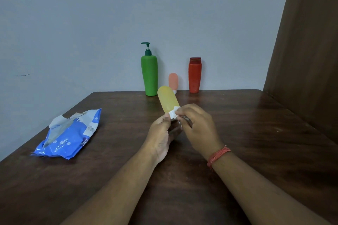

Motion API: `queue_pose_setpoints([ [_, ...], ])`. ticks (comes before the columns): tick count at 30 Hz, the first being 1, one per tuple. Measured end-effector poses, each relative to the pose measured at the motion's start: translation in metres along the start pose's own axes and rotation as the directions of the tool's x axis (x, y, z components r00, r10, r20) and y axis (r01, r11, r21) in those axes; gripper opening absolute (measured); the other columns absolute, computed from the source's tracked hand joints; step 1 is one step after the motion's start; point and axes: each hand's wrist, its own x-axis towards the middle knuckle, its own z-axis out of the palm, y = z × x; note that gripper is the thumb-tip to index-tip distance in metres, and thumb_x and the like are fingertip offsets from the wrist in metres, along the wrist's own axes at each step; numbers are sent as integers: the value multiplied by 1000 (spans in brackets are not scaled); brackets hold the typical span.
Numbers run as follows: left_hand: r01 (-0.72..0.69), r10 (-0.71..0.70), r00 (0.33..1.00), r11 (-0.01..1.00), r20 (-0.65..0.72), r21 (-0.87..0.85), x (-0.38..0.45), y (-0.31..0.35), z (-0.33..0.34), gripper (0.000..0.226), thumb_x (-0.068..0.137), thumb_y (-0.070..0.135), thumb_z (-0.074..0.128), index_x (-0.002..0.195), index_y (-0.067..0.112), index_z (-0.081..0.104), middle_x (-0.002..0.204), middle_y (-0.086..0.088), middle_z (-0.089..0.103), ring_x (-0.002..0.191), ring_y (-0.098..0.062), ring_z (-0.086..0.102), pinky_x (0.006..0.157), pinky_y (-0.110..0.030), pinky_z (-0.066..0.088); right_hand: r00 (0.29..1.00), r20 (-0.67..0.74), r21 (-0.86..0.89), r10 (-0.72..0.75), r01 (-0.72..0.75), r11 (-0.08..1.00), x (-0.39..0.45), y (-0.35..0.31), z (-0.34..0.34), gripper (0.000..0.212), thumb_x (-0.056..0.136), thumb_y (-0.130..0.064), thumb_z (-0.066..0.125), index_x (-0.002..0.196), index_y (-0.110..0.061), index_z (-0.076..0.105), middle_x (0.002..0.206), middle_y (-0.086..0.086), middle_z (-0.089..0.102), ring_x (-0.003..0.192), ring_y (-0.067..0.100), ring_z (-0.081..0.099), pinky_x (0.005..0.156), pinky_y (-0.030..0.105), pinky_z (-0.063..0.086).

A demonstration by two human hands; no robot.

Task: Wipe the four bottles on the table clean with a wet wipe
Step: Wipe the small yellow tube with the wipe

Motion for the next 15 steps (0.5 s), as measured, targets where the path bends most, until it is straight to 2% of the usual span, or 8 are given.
queue_pose_setpoints([
  [3, 13, -14, 1000, 999, -5, -38, 0, -2, -1, 34, 109, 15, 36, 117, 3, 67, 92, -7, 72, 92, -19, 64, 92, -40, 55, 999, 44, -25, -6, 7, 1000, 1, 2, -1, 14, 86, -1, 67, 96, -10, 71, 101, -2, 66, 95, 12, 61, 83, 25, 52],
  [5, -5, 5, 1000, 999, 3, -42, -1, -1, 0, 32, 108, 20, 41, 116, 2, 66, 85, -5, 74, 84, -15, 69, 83, -35, 58, 997, 70, -26, -15, 17, 1000, 1, 1, 0, 13, 86, -2, 67, 95, -11, 71, 100, -2, 66, 93, 12, 61, 82, 25, 52],
  [7, -39, 39, 999, 998, 0, -56, -2, -1, 1, 31, 105, 25, 48, 117, 1, 65, 87, -6, 75, 81, -14, 72, 79, -32, 58, 996, 87, -21, -14, 16, 1000, 1, 0, 2, 13, 87, -3, 67, 96, -12, 71, 98, -2, 66, 91, 10, 61, 80, 21, 50],
  [12, -10, 10, 1000, 990, 3, -138, 0, 1, -3, 28, 101, 20, 55, 120, 1, 64, 102, -14, 75, 90, -21, 73, 85, -35, 59, 985, 14, 101, 174, -174, 980, 1, -2, 4, 13, 86, -6, 69, 94, -14, 74, 94, -8, 68, 86, 3, 61, 73, 10, 45],
  [15, -13, 14, 1000, 991, 7, -134, 1, 3, -5, 23, 101, 17, 56, 114, 2, 67, 103, -13, 75, 90, -17, 73, 86, -31, 59, 942, 38, 196, 333, -334, 922, 2, -5, 7, 15, 89, -7, 66, 94, -18, 75, 95, -12, 67, 89, 0, 61, 76, 11, 48],
])
